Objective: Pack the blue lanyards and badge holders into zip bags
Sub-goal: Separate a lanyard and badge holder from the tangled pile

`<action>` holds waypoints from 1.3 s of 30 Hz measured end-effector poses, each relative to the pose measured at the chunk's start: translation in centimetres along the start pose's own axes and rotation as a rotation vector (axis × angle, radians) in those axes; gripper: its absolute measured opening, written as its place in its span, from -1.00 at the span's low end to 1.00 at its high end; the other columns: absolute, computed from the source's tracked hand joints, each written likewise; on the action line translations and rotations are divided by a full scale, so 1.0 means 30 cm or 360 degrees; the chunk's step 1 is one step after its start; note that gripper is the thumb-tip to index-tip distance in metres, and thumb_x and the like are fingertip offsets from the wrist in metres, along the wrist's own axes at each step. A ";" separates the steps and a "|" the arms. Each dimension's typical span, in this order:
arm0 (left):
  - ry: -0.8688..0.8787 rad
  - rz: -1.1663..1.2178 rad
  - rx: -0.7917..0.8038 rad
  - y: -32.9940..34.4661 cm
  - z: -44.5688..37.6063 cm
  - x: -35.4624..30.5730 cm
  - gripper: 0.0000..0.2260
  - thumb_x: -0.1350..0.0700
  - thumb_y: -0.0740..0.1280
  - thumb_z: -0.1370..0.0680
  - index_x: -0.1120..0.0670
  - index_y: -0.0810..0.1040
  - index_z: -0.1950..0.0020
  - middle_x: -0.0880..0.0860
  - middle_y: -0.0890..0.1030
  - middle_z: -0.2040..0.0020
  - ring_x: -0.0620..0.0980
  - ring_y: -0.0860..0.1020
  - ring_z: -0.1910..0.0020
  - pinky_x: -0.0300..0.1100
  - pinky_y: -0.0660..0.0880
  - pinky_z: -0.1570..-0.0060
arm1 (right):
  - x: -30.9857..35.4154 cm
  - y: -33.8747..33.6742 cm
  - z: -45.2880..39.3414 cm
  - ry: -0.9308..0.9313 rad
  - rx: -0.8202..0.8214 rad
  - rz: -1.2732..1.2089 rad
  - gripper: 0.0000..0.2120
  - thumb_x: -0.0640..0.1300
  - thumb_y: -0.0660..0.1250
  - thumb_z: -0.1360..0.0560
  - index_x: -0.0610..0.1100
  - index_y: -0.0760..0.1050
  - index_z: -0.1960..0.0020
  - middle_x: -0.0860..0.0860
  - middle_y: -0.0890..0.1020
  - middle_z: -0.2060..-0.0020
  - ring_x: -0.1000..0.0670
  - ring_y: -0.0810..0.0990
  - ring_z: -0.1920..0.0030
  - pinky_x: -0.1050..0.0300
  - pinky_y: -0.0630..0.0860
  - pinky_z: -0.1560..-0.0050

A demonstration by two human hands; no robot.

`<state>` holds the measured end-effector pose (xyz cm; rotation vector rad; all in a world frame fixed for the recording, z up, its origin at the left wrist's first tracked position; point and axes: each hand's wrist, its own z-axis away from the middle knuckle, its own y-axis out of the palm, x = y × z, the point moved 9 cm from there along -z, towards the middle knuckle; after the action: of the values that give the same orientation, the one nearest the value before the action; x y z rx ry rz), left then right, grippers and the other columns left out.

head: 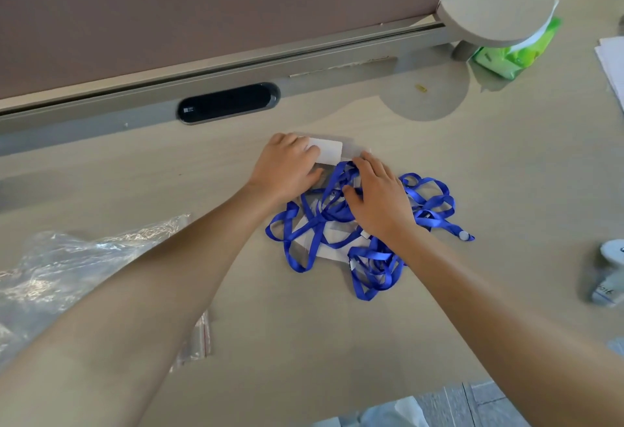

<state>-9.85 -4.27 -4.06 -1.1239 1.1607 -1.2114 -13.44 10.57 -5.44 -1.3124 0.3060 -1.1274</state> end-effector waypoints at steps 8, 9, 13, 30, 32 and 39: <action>-0.0025 -0.0064 -0.0097 0.007 0.060 -0.007 -0.85 0.19 0.19 -0.53 0.16 0.50 -0.04 0.14 0.58 0.09 0.18 0.53 0.07 0.03 0.45 0.08 | 0.019 -0.002 0.012 0.0022 -0.0039 -0.0076 -0.62 -0.10 0.25 -0.60 -0.15 0.42 -0.40 -0.03 0.46 -0.38 -0.14 0.46 -0.34 -0.05 0.46 -0.32; -0.0030 -0.0055 -0.0128 0.003 0.064 -0.006 -0.84 0.22 0.20 -0.52 0.16 0.50 -0.05 0.14 0.59 0.08 0.18 0.54 0.08 0.03 0.45 0.07 | 0.024 -0.004 0.014 0.0019 -0.0055 -0.0101 -0.61 -0.12 0.24 -0.60 -0.15 0.42 -0.41 -0.03 0.48 -0.38 -0.13 0.47 -0.33 -0.06 0.47 -0.30; -0.0103 0.0088 -0.0275 -0.047 0.084 0.006 -0.81 0.33 0.24 -0.46 0.16 0.53 -0.02 0.07 0.62 0.23 0.12 0.54 0.26 -0.02 0.45 0.14 | 0.036 -0.024 0.026 0.0017 -0.0136 -0.0198 -0.60 -0.18 0.27 -0.57 -0.13 0.44 -0.41 -0.02 0.50 -0.36 -0.10 0.48 -0.31 -0.07 0.49 -0.27; -0.1115 0.1223 -0.0515 -0.073 0.315 0.216 -0.88 0.20 0.36 -0.52 0.01 0.63 0.03 -0.11 0.68 0.09 -0.12 0.62 0.12 -0.37 0.48 0.24 | 0.090 -0.011 -0.067 0.0184 -0.0260 0.0142 -0.62 0.15 0.37 -0.56 -0.05 0.59 -0.26 -0.05 0.58 -0.17 -0.14 0.53 -0.20 -0.05 0.41 -0.21; -0.1134 0.1255 -0.0529 -0.072 0.343 0.214 -0.88 0.21 0.36 -0.52 0.01 0.63 0.04 -0.14 0.65 0.11 -0.13 0.61 0.12 -0.31 0.51 0.22 | 0.093 0.003 -0.060 0.0195 -0.0244 0.0175 -0.73 0.04 0.38 -0.56 -0.06 0.61 -0.20 -0.05 0.61 -0.09 -0.15 0.56 -0.12 -0.04 0.40 -0.16; -0.1146 0.1358 -0.0622 -0.107 0.446 0.165 -0.89 0.21 0.36 -0.51 0.04 0.64 0.05 -0.13 0.68 0.11 -0.15 0.62 0.11 -0.23 0.56 0.13 | 0.112 -0.041 0.095 0.0190 -0.0307 -0.0305 -0.89 -0.17 0.32 -0.57 -0.08 0.63 0.06 0.01 0.66 0.20 -0.05 0.60 0.23 -0.01 0.61 0.19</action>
<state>3.28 -9.24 0.04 -1.0281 1.1178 0.0926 -10.32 9.82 -2.19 -1.4702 0.3905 -1.3679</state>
